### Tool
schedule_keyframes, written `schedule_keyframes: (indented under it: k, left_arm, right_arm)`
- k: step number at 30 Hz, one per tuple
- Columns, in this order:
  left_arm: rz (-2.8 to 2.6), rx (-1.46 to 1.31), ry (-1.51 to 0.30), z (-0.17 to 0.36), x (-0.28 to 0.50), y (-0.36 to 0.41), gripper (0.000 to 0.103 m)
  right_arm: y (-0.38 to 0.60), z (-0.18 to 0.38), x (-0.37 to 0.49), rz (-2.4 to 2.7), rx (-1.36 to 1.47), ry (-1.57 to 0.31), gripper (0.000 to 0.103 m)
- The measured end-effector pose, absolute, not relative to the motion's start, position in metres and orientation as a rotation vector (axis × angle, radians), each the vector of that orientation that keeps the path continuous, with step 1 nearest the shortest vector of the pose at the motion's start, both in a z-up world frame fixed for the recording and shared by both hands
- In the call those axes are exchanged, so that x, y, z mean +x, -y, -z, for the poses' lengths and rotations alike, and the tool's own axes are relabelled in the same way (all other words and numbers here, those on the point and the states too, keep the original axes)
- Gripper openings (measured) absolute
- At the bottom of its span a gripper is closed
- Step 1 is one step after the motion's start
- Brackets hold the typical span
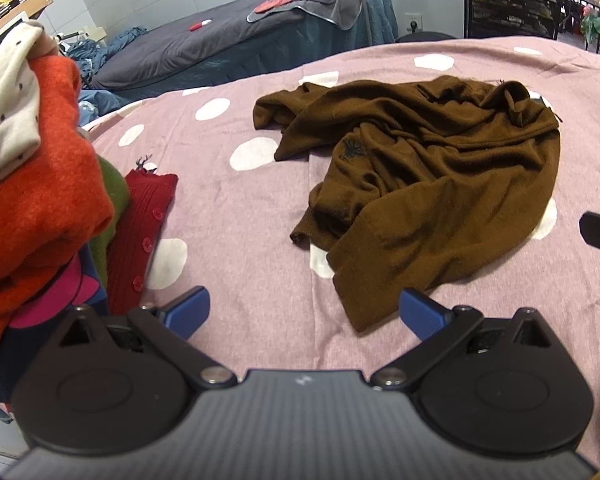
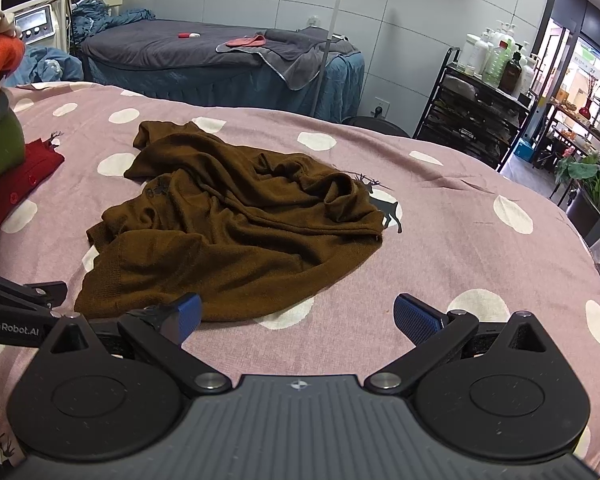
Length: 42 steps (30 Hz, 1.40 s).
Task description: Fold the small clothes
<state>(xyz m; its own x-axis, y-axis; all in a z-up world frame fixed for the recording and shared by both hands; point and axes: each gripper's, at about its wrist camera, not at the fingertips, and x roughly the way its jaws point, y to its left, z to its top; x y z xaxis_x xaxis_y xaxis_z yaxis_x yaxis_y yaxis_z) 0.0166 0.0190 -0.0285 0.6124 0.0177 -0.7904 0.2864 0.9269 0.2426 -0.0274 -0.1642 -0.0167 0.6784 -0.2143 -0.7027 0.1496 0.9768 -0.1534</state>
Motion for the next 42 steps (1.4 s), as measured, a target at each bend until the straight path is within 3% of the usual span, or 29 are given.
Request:
schedule_keyframes:
  k: [21, 33, 35, 37, 40, 42]
  left_arm:
    - [0.225, 0.343, -0.897, 0.058, 0.027, -0.027, 0.103]
    - [0.3, 0.329, -0.799, 0.07, 0.036, -0.047, 0.102]
    - [0.305, 0.347, -0.785, 0.075, 0.041, -0.049, 0.094]
    - [0.327, 0.329, -0.796, 0.08, 0.05, -0.054, 0.078]
    - [0.389, 0.235, -0.816, 0.087, 0.068, -0.063, 0.062]
    - [0.416, 0.201, -0.82, 0.091, 0.08, -0.065, 0.06]
  right_arm:
    - [0.169, 0.036, -0.025, 0.192, -0.065, -0.802, 0.103]
    - [0.188, 0.053, -0.025, 0.128, 0.042, -0.744, 0.103]
    - [0.189, 0.058, -0.025, 0.117, 0.05, -0.74, 0.103]
    - [0.189, 0.064, -0.023, 0.098, 0.053, -0.742, 0.103]
    - [0.188, 0.069, -0.018, 0.057, 0.07, -0.744, 0.103]
    - [0.187, 0.07, -0.013, 0.034, 0.099, -0.741, 0.103]
